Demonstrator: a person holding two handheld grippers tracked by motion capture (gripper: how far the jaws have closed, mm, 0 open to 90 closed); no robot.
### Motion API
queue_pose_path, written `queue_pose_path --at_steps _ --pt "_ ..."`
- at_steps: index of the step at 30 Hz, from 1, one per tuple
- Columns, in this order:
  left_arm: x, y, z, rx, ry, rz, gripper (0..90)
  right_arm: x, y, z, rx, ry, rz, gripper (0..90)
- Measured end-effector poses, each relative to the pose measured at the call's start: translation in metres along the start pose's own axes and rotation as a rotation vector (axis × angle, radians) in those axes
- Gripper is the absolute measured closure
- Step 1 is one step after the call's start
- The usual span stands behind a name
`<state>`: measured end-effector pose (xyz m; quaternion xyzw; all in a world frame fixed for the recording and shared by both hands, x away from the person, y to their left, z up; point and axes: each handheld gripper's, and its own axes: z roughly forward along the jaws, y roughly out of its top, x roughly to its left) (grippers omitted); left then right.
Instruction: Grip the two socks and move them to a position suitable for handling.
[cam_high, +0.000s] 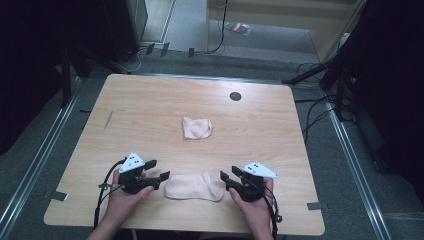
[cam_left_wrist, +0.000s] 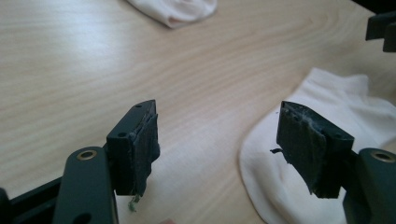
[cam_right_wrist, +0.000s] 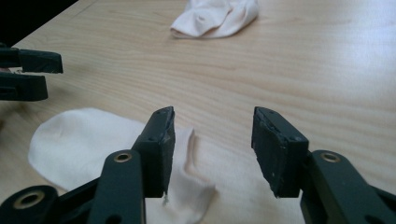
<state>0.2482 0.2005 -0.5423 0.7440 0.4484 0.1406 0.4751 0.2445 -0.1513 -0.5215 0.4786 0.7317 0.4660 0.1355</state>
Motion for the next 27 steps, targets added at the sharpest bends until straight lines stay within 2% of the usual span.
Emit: queue_pose_path --at_steps 3,5,7,8,13,16,17,19,20,22,24,25,27 --pt "0.008 0.003 0.003 -0.030 0.031 -0.002 30.4 0.004 0.012 0.007 -0.009 0.009 -0.010 54.5" --pt "0.012 0.004 0.004 -0.050 0.058 -0.021 30.6 0.006 0.020 0.012 -0.013 0.009 -0.026 55.3" --pt "0.015 0.004 0.005 -0.063 0.057 -0.042 31.4 0.007 0.029 0.017 -0.020 0.001 -0.035 55.3" --pt "0.015 0.004 0.005 -0.063 0.068 -0.037 31.2 0.007 0.039 0.024 -0.025 -0.005 -0.034 55.3" --pt "0.016 0.003 0.005 -0.083 0.058 -0.035 31.1 0.007 0.055 0.037 -0.015 -0.010 -0.045 54.7" --pt "0.017 0.001 0.008 -0.070 0.052 -0.072 31.2 0.006 0.066 0.052 0.011 -0.011 -0.061 53.7" --pt "0.017 0.001 0.008 -0.068 0.056 -0.068 31.9 0.006 0.072 0.061 0.021 -0.017 -0.069 53.9" --pt "0.016 0.000 0.010 -0.065 0.062 -0.068 32.1 0.006 0.076 0.065 0.026 -0.019 -0.071 54.3" --pt "0.015 0.000 0.010 -0.060 0.064 -0.061 32.0 0.007 0.083 0.073 0.029 -0.024 -0.084 55.0" --pt "0.015 0.000 0.010 -0.058 0.069 -0.060 32.1 0.007 0.085 0.076 0.029 -0.024 -0.090 55.3" --pt "0.016 0.000 0.011 -0.049 0.076 -0.072 33.2 0.007 0.094 0.086 0.032 -0.006 -0.099 56.6" --pt "0.017 0.000 0.011 -0.048 0.076 -0.080 33.2 0.007 0.094 0.086 0.032 -0.006 -0.099 56.6" --pt "0.017 0.000 0.011 -0.047 0.074 -0.088 33.4 0.008 0.099 0.098 0.045 -0.007 -0.121 58.3"
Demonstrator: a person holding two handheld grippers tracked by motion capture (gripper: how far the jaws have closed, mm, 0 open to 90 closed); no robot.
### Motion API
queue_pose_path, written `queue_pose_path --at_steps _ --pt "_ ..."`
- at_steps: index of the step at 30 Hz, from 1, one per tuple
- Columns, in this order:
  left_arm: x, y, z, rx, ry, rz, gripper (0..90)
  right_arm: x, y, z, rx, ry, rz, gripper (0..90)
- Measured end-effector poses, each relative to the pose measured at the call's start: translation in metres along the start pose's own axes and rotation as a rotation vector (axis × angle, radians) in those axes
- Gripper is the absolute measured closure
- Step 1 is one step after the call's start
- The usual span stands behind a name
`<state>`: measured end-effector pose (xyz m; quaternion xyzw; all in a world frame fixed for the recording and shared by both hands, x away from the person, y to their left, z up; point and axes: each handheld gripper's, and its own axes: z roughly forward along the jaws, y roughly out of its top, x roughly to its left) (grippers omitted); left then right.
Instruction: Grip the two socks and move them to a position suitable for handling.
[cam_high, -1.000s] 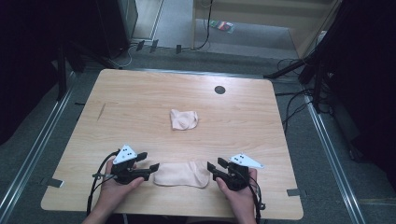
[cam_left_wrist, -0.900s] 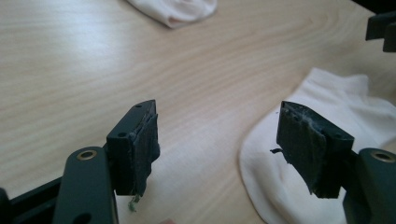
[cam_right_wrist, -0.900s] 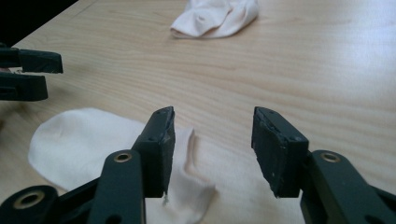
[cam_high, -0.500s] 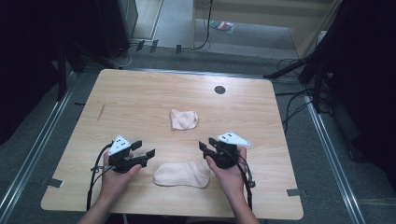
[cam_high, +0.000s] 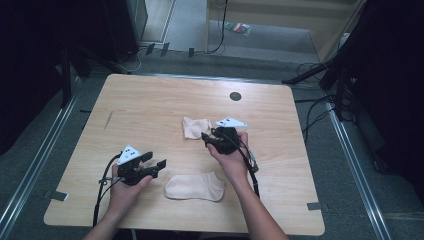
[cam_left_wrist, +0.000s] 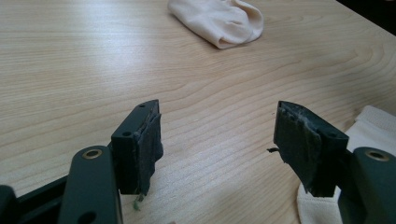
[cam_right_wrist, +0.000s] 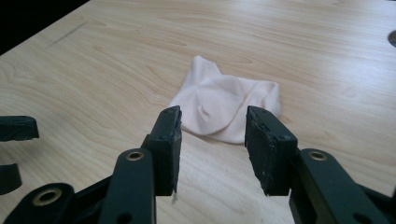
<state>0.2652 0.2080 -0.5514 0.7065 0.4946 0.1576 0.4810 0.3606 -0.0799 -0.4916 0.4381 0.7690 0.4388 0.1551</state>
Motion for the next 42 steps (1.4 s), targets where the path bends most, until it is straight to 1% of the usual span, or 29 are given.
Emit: queue_pose_path --at_steps 1,2,4,5,7,8,9,10,13,14,15,17,18,19,20,24,25,26,28,29,30,31,32,33,36,37,40,41,42 --pt "0.000 0.000 0.000 0.001 -0.001 -0.001 33.4 0.000 0.000 0.000 0.000 0.000 0.000 58.3" --pt "0.000 0.000 0.000 0.002 0.000 0.000 33.7 -0.001 0.002 0.009 0.009 -0.006 0.004 60.0" --pt "0.000 0.000 0.000 0.002 0.001 -0.003 34.1 -0.003 0.004 0.019 0.018 -0.008 0.005 61.6" --pt "0.000 0.000 0.000 0.002 0.000 -0.003 34.1 -0.003 0.004 0.019 0.018 -0.008 0.005 61.6" --pt "0.001 0.000 0.000 0.001 -0.001 -0.006 34.3 -0.005 0.006 0.028 0.028 -0.011 0.016 63.7" --pt "0.001 0.000 0.000 0.003 -0.002 -0.007 34.7 -0.008 0.008 0.038 0.043 -0.016 0.029 66.3" --pt "0.001 0.000 0.000 0.003 -0.002 -0.007 34.8 -0.008 0.008 0.038 0.043 -0.016 0.029 66.3" --pt "0.001 0.000 0.001 0.004 -0.004 -0.008 34.9 -0.012 0.010 0.048 0.053 -0.023 0.036 70.4" --pt "0.001 0.000 0.001 0.004 -0.005 -0.007 35.4 -0.014 0.012 0.055 0.069 -0.023 0.033 71.6" --pt "0.001 0.000 0.001 0.003 -0.006 -0.007 35.4 -0.015 0.014 0.062 0.072 -0.021 0.023 70.3" --pt "0.001 0.000 0.001 0.004 -0.006 -0.008 35.4 -0.015 0.014 0.062 0.072 -0.021 0.023 70.3" --pt "0.001 0.000 0.001 0.005 -0.007 -0.006 35.8 -0.016 0.016 0.068 0.061 -0.042 0.003 67.6" --pt "0.001 0.000 0.001 0.005 -0.009 -0.005 36.2 -0.015 0.017 0.073 0.054 -0.033 -0.017 61.9" --pt "0.001 0.000 0.001 0.005 -0.009 -0.005 36.3 -0.015 0.017 0.073 0.054 -0.033 -0.017 61.9" --pt "0.001 0.001 0.001 0.005 -0.010 -0.005 36.5 -0.014 0.018 0.080 0.072 -0.051 -0.019 59.7" --pt "0.001 0.001 0.001 0.009 -0.012 -0.006 36.8 -0.016 0.020 0.090 0.084 -0.054 0.001 56.3" --pt "0.001 0.001 0.001 0.009 -0.012 -0.006 36.9 -0.016 0.020 0.091 0.084 -0.052 0.006 56.3" --pt "0.001 0.001 0.001 0.009 -0.014 -0.007 37.1 -0.017 0.019 0.095 0.089 -0.033 0.014 56.8" --pt "0.001 0.001 0.001 0.009 -0.014 -0.007 37.1 -0.016 0.018 0.098 0.097 -0.035 0.004 56.8" --pt "0.001 0.001 0.001 0.009 -0.014 -0.007 37.2 -0.016 0.017 0.100 0.113 -0.048 -0.008 58.5" --pt "0.001 0.001 0.001 0.009 -0.014 -0.008 37.2 -0.013 0.015 0.101 0.130 -0.077 -0.033 71.9" --pt "0.001 0.001 0.002 0.009 -0.014 -0.008 37.2 -0.013 0.015 0.101 0.129 -0.077 -0.043 78.7" --pt "0.001 0.001 0.002 0.010 -0.016 -0.008 37.2 -0.013 0.015 0.101 0.129 -0.077 -0.043 78.7" --pt "0.001 0.001 0.002 0.010 -0.015 -0.008 37.2 -0.011 0.016 0.098 0.116 -0.051 -0.051 85.4" --pt "0.002 0.001 0.002 0.010 -0.014 -0.005 37.2 -0.009 0.019 0.094 0.104 -0.043 -0.069 87.1" --pt "0.002 0.001 0.002 0.010 -0.014 -0.005 37.3 -0.007 0.021 0.091 0.097 -0.035 -0.065 87.5" --pt "0.001 0.001 0.002 0.008 -0.012 -0.009 37.3 0.000 0.029 0.082 0.066 -0.016 -0.071 87.9" --pt "0.001 0.001 0.002 0.006 -0.011 -0.009 37.2 0.006 0.037 0.075 0.056 -0.005 -0.080 87.9" --pt "0.001 0.001 0.002 0.006 -0.010 -0.009 37.2 0.006 0.037 0.075 0.056 -0.005 -0.080 87.9"
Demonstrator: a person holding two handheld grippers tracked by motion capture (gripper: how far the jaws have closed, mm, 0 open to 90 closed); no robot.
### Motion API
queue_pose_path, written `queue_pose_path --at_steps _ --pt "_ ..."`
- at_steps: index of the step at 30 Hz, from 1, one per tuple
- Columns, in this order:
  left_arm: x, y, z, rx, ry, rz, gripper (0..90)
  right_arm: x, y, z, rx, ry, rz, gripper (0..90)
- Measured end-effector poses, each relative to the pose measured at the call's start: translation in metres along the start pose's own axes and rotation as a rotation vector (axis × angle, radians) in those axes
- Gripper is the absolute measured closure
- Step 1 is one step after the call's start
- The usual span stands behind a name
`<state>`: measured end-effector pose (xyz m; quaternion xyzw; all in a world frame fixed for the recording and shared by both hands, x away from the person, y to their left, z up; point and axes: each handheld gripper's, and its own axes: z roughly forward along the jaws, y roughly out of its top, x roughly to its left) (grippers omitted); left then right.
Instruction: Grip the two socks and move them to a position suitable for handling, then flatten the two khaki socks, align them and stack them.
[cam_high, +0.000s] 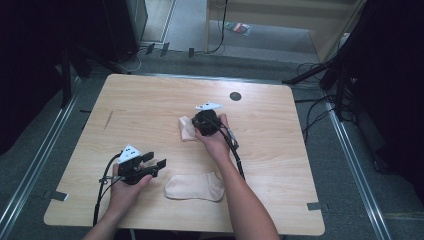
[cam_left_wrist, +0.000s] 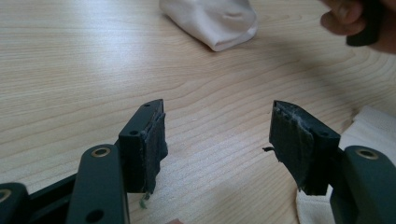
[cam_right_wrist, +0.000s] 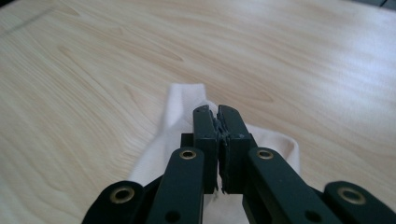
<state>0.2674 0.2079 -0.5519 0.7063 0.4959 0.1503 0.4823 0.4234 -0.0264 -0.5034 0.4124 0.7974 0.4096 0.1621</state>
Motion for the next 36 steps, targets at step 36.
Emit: queue_pose_path --at_steps 36 --pt "0.004 0.020 0.013 -0.039 0.078 -0.038 52.0 -0.068 -0.052 -0.052 -0.013 -0.025 0.218 57.3"
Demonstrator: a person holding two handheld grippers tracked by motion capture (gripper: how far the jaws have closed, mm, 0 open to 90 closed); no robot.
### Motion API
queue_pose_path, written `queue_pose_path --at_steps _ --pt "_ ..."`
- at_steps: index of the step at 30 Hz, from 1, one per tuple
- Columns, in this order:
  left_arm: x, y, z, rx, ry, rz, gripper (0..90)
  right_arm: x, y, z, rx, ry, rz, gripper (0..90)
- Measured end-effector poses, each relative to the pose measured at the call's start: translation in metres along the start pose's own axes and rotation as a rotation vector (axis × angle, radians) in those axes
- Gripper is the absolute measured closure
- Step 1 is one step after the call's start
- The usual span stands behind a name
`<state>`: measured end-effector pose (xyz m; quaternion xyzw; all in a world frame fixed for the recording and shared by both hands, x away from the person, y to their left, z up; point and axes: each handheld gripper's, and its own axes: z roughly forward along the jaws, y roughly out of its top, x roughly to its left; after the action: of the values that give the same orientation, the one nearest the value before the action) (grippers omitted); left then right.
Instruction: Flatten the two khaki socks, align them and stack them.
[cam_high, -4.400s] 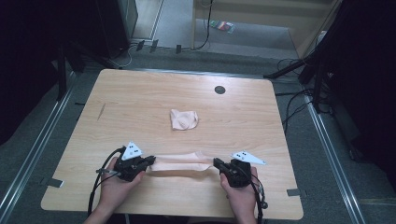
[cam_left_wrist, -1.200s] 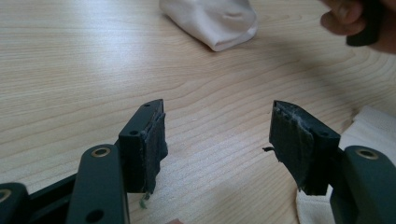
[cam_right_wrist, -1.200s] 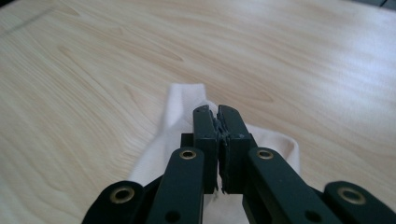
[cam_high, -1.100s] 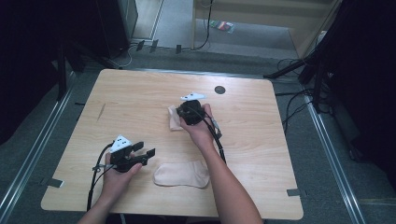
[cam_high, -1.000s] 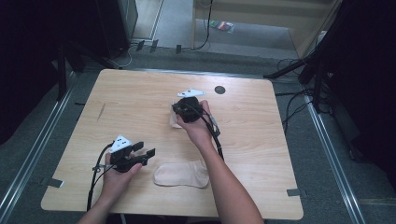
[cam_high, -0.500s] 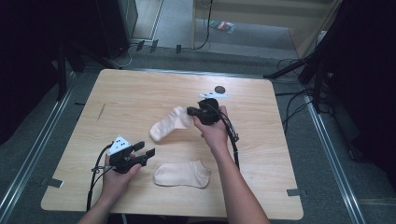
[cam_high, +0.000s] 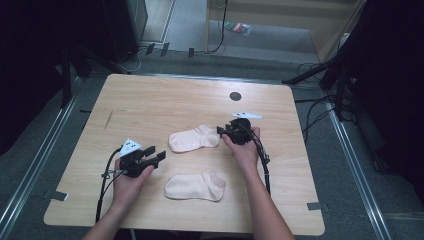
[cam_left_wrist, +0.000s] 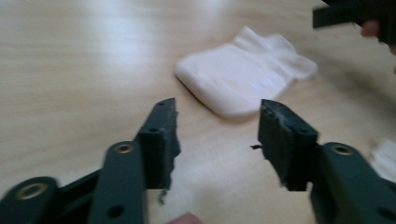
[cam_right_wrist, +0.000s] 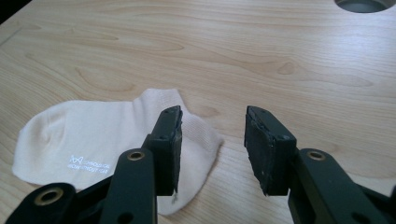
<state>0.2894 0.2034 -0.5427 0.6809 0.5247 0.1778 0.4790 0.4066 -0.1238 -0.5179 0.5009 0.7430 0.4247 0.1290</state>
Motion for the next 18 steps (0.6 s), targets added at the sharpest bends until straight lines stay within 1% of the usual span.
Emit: queue_pose_path --at_steps 1,3,5,7,8,10,12,14,16,17,18 --pt "0.000 0.004 0.003 -0.006 0.008 0.008 52.5 0.001 -0.001 0.003 -0.001 -0.003 -0.006 57.3" --pt "-0.002 0.011 0.010 -0.016 0.031 0.028 52.8 0.002 -0.003 0.008 -0.007 0.000 -0.001 57.7" --pt "-0.002 0.017 0.017 -0.019 0.032 0.039 52.8 0.003 -0.005 0.013 -0.017 0.000 -0.006 57.9" --pt "-0.002 0.022 0.026 0.001 0.052 0.055 53.1 0.003 -0.006 0.016 -0.021 -0.015 -0.018 58.0" --pt "-0.002 0.023 0.030 0.016 0.054 0.056 53.5 0.003 -0.006 0.018 -0.023 -0.017 -0.026 57.9" --pt "-0.002 0.025 0.038 0.041 0.044 0.056 56.6 0.002 -0.007 0.022 -0.026 -0.017 -0.040 58.0" --pt "-0.003 0.026 0.043 0.052 0.038 0.046 57.1 0.003 -0.008 0.024 -0.027 -0.019 -0.037 58.2" --pt "-0.005 0.028 0.047 0.068 0.038 0.052 59.7 0.004 -0.010 0.026 -0.024 -0.016 -0.044 58.2" --pt "-0.007 0.029 0.050 0.087 0.047 0.041 60.5 0.005 -0.011 0.028 -0.018 -0.011 -0.055 58.2" --pt "-0.009 0.029 0.051 0.094 0.047 0.046 60.5 0.006 -0.011 0.029 -0.010 -0.013 -0.056 58.3" --pt "-0.011 0.030 0.053 0.100 0.059 0.061 60.4 0.006 -0.012 0.030 -0.007 -0.012 -0.058 58.8"
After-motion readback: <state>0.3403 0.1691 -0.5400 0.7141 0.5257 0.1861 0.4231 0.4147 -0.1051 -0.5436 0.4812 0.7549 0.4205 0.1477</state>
